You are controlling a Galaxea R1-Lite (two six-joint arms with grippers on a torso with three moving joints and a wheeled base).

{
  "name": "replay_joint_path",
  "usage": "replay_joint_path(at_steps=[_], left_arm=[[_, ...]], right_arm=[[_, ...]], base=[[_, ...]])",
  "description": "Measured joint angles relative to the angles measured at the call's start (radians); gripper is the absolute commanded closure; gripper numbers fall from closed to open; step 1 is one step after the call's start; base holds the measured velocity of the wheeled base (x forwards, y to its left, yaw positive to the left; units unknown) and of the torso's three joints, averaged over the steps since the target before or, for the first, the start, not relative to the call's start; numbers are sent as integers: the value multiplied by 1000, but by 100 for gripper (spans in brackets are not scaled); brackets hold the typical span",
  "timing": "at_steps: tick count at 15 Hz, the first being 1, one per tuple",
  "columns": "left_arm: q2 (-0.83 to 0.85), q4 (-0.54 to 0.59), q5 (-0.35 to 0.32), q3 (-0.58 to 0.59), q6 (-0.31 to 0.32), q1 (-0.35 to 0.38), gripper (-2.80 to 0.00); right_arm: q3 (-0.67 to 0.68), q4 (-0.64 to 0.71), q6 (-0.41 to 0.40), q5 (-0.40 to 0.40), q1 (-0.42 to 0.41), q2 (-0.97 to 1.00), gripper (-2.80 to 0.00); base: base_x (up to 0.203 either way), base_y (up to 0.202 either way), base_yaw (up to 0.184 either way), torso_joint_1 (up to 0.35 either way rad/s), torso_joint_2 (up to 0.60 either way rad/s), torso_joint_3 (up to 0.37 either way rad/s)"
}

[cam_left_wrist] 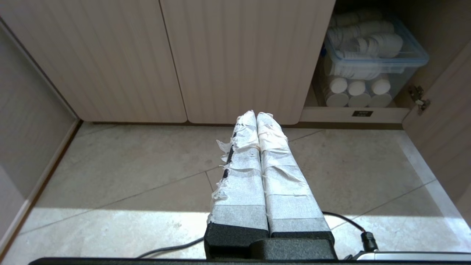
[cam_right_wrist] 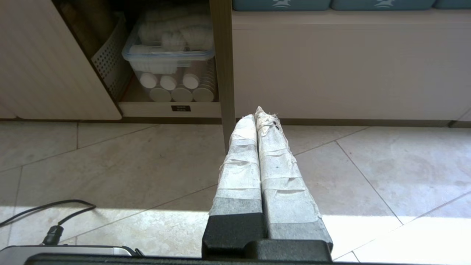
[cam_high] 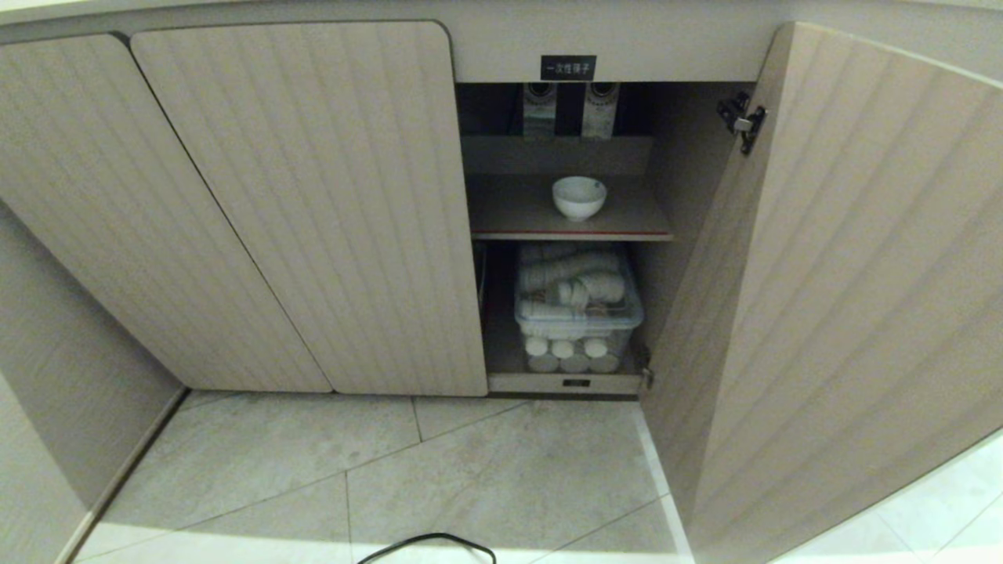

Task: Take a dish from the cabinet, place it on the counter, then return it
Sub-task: Close the cabinet door

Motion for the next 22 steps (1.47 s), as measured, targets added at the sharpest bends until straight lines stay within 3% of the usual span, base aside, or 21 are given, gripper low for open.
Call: replay_joint_path(at_steps=[22], left_arm=[[0,0,0,0,-1,1,0]], right_arm=[[0,7,-26,-23,-1,0,0]], base=[[0,0,0,0,0,0]])
